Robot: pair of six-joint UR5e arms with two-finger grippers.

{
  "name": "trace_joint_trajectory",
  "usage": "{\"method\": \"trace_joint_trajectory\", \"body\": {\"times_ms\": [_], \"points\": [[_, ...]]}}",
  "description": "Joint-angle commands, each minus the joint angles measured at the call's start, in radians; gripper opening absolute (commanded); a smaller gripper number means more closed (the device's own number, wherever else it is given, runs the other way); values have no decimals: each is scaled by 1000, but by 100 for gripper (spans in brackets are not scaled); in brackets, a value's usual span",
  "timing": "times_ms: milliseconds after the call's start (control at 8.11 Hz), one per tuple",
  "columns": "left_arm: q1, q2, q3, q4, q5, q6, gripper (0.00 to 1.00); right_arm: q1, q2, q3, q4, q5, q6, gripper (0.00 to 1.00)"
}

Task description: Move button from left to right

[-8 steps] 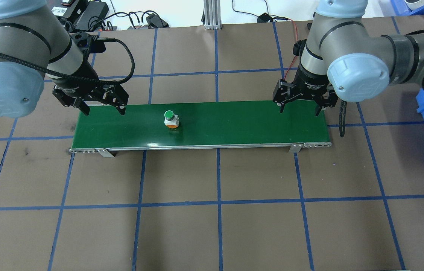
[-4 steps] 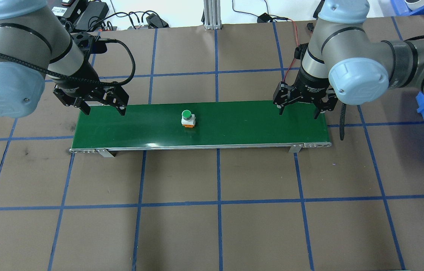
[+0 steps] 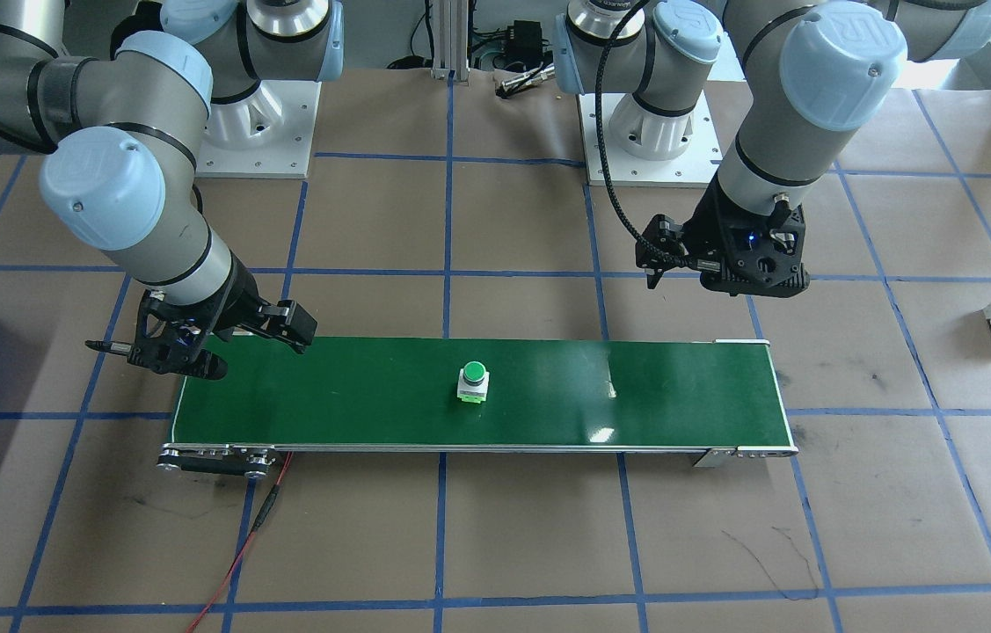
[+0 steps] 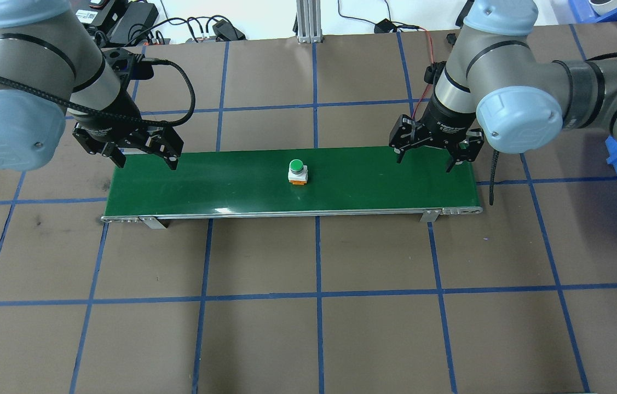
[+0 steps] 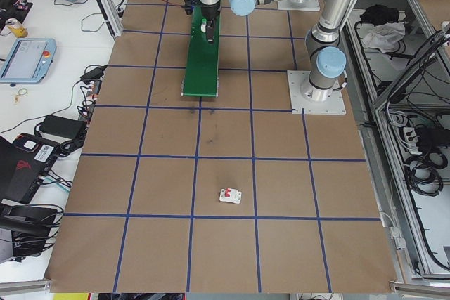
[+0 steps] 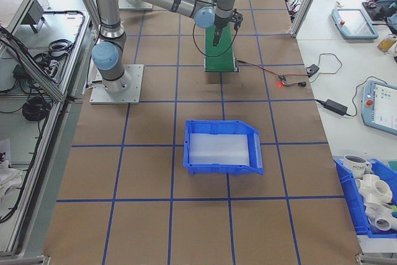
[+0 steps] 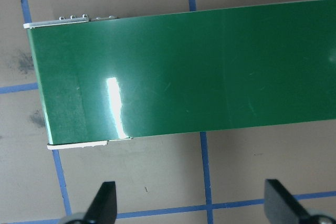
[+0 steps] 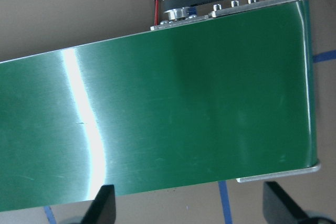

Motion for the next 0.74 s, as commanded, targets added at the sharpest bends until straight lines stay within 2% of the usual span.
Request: {"method": "trace_joint_trajectory", "body": {"times_ms": [0,247,493,616], "points": [[-3,0,24,-15,3,2,100,9,22,2,-48,23,55,100],[-22,-8,79,-68,6,6,100,9,28,2,-89,26,57,100],[-30,-11,107,-104,9,6,100,13,28,-4,-118,119,86,100],[-30,-12,107,-93,9,6,100,15,28,-3,-138,124,135,100]]}}
